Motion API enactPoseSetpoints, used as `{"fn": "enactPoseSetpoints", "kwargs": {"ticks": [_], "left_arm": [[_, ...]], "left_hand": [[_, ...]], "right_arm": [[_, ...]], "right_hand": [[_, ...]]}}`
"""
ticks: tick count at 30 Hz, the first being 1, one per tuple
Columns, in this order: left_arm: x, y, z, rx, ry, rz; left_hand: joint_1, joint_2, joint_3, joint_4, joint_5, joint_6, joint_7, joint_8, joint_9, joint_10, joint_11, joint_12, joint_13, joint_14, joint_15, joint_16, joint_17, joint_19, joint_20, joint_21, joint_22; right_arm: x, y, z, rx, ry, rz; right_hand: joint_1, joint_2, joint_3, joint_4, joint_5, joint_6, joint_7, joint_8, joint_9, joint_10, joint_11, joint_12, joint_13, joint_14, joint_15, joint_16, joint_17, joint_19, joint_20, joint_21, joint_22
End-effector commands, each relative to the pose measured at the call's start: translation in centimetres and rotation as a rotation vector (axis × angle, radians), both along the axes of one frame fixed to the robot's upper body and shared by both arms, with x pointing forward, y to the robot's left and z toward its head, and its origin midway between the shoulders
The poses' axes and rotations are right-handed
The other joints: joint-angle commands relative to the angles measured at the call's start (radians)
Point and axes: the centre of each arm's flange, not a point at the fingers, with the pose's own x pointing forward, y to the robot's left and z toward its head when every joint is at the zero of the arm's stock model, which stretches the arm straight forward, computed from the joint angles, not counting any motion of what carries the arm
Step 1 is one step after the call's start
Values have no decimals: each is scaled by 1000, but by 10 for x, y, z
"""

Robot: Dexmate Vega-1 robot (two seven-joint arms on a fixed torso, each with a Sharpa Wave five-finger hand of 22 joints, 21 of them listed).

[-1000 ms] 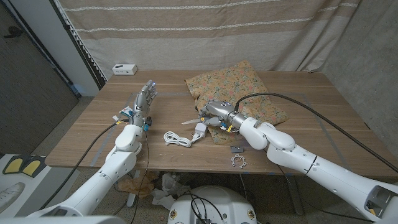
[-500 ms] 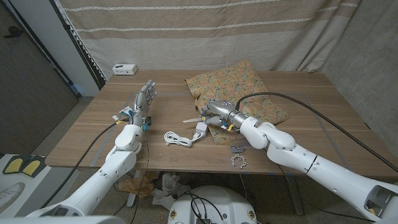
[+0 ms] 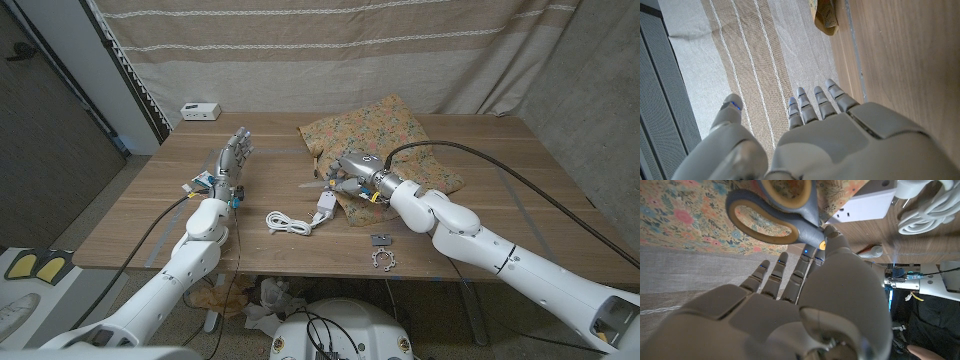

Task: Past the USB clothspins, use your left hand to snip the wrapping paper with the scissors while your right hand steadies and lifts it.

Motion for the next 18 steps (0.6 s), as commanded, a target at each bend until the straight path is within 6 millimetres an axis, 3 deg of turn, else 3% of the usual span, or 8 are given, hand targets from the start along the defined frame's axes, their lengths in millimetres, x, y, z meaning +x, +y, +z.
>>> {"fn": "enactPoseSetpoints", "kwargs": {"ticks": [1, 18], "left_arm": [[3, -2, 2, 3, 1, 1], [6, -4, 12, 19, 1, -6]], "left_hand": [[2, 5, -2, 1, 5, -5, -1, -1, 4, 7, -4, -1, 5, 0, -107, 1, 2, 8, -37, -7, 3], [2, 6, -4, 1, 5, -7, -5, -1, 4, 11, -4, -1, 5, 2, -108, 1, 2, 10, -37, -12, 3]], "right_arm": [[-1, -8, 18, 35, -10, -1], [9, -26, 40, 139, -29, -22]], "right_hand": [[8, 20, 1, 7, 4, 71, -59, -1, 2, 180, -71, 8, 14, 12, -167, 9, 3, 3, 10, -4, 3], [13, 21, 0, 8, 0, 77, -54, 1, -4, 184, -70, 13, 20, 23, -168, 14, 7, 5, 12, -5, 3]]}}
